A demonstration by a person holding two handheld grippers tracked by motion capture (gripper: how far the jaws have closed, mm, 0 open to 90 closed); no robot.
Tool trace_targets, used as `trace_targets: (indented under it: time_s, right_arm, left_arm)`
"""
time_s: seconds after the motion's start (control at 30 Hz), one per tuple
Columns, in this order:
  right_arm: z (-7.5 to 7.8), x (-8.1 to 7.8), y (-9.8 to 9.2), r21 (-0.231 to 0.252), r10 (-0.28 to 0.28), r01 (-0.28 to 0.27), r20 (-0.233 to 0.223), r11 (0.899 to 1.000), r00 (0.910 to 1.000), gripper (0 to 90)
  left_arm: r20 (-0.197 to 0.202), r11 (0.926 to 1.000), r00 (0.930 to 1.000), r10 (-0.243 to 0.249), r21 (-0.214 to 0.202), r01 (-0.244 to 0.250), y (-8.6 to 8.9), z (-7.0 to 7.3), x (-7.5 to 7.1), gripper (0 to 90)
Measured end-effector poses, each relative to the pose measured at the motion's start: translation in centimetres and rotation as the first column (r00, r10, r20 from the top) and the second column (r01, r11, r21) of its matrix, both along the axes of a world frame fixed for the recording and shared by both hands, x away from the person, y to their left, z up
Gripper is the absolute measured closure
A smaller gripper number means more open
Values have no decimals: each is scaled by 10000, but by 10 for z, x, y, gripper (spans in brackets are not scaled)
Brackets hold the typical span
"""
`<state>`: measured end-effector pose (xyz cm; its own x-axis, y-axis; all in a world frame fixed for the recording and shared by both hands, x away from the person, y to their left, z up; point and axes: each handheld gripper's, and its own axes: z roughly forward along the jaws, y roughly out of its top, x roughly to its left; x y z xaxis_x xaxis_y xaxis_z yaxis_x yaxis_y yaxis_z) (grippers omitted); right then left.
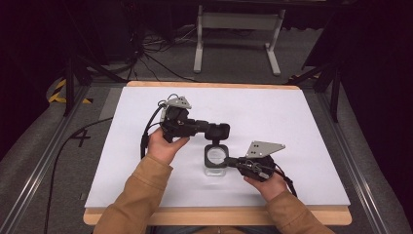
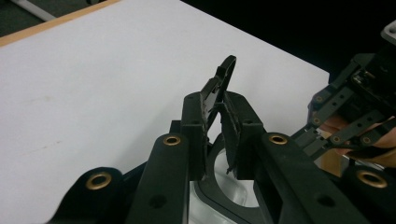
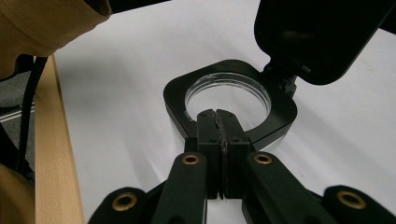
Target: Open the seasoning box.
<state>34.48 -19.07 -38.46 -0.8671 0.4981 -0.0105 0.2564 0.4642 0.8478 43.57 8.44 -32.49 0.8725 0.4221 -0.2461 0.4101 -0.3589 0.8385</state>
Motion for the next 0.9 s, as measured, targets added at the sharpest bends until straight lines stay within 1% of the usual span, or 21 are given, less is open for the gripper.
trace_targets:
  time_s: [0.07,0.1,0.13,0.17,0.2,0.23,0.33,0.4,0.5,0.57,0.6,0.63,0.67,0.7,0.77,0.8,0.9]
  right_arm:
    - [0,0,0,32,-36,36,-6,10000,10000,896]
    - [-1,0,-1,68,-20,20,-38,10000,10000,897]
    - [-1,0,-1,78,-22,22,-28,10000,10000,897]
    - [-1,0,-1,84,-25,25,-19,10000,10000,897]
    - [-1,0,-1,84,-25,25,-19,10000,10000,897]
    - [-1,-1,-1,77,-18,18,-7,10000,10000,897]
    - [-1,-1,-1,101,-19,19,39,9999,10000,898]
    - [-2,-1,-1,127,-19,18,42,9999,10000,898]
    - [-2,-1,-1,113,-3,2,101,9999,9999,899]
    - [-2,-1,-1,113,7,-8,90,9999,10000,899]
    - [-2,-1,-1,102,14,-15,98,9999,10000,899]
    - [-2,-1,-1,73,16,-17,115,10000,9999,899]
    - [-2,-1,-1,73,16,-17,115,10000,9999,899]
    - [-1,-1,-1,63,-4,3,71,10000,10000,899]
    - [1,-2,1,-193,-45,48,157,9998,9999,898]
    - [2,-2,1,-222,-42,46,165,9997,9999,897]
    - [9,0,-2,45,2,-3,215,10000,9998,897]
  left_arm:
    - [4,9999,9999,111,-8,-111,1,0,1,792]
    - [170,9993,9992,363,78,-364,1,-1,2,791]
    - [133,9990,9990,432,98,-433,2,-2,3,791]
    - [50,9992,9993,380,137,-381,2,-2,4,791]
    - [50,9992,9993,380,137,-381,2,-2,4,790]
    - [21,9994,9994,332,17,-332,2,-4,6,790]
    - [177,9991,9989,424,76,-426,1,-5,6,789]
    - [239,9983,9983,536,224,-541,1,-4,5,790]
    - [281,9968,9967,767,212,-773,2,-5,6,792]
    - [353,9941,9940,1038,280,-1049,3,-5,7,802]
    - [187,9950,9953,953,286,-958,4,-5,7,801]
    - [150,9959,9960,880,172,-883,4,-5,7,798]
    - [150,9959,9960,880,172,-883,4,-5,7,795]
    - [284,9963,9960,842,157,-847,3,-4,4,795]
    - [457,9967,9958,791,158,-799,5,-2,2,788]
    - [437,9967,9960,775,196,-784,6,0,0,785]
    - [492,9961,9951,859,158,-868,14,3,-5,774]
